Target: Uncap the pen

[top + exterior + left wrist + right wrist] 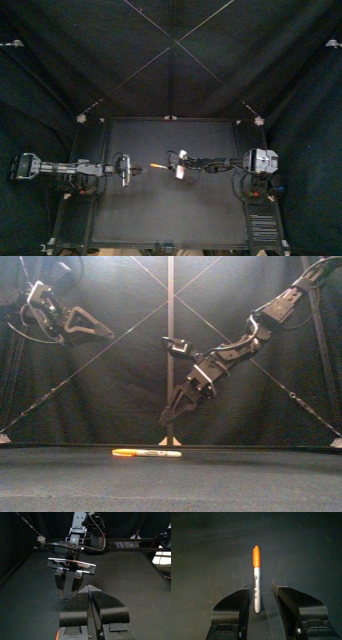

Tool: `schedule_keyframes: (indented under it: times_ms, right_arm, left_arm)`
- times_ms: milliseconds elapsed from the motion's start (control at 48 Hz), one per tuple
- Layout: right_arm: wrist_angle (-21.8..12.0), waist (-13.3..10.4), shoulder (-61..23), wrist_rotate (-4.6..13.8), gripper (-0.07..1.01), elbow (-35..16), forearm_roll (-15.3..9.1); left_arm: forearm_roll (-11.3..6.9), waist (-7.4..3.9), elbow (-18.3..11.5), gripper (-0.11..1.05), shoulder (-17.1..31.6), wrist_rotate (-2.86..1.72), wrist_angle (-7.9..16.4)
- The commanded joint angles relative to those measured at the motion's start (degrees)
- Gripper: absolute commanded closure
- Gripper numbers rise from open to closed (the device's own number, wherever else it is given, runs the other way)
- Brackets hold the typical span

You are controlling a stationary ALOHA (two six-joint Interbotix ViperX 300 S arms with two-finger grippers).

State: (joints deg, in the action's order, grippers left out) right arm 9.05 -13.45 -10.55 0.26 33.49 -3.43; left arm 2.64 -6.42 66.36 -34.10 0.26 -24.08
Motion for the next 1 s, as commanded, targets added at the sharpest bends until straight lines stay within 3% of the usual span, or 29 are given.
schedule_keyframes:
  times_ms: [21,125,458,833,1000]
  right_arm:
    - [-1.49,-0.09,0.35,0.09,0.19,-1.93,0.18]
    - [-2.64,-0.09,-0.26,0.09,0.19,-1.93,0.09]
    - [-4.83,-0.09,-2.02,0.35,0.19,-2.20,0.18]
    - [-5.98,0.00,-4.39,0.35,0.20,-2.46,2.02]
    - [-7.73,0.09,-5.10,0.35,0.28,-2.46,2.20]
  left_arm:
    - [-0.09,-0.09,-1.23,0.43,0.18,-0.09,-0.62]
    - [0.00,-0.18,-1.14,0.30,0.53,0.18,-0.53]
    - [-0.18,-0.44,-1.23,-0.03,2.99,0.09,-0.26]
    - [-0.18,-0.53,-1.14,-0.05,3.08,0.09,-0.26]
    - [-0.18,-0.62,-1.23,-0.05,3.08,0.09,-0.26]
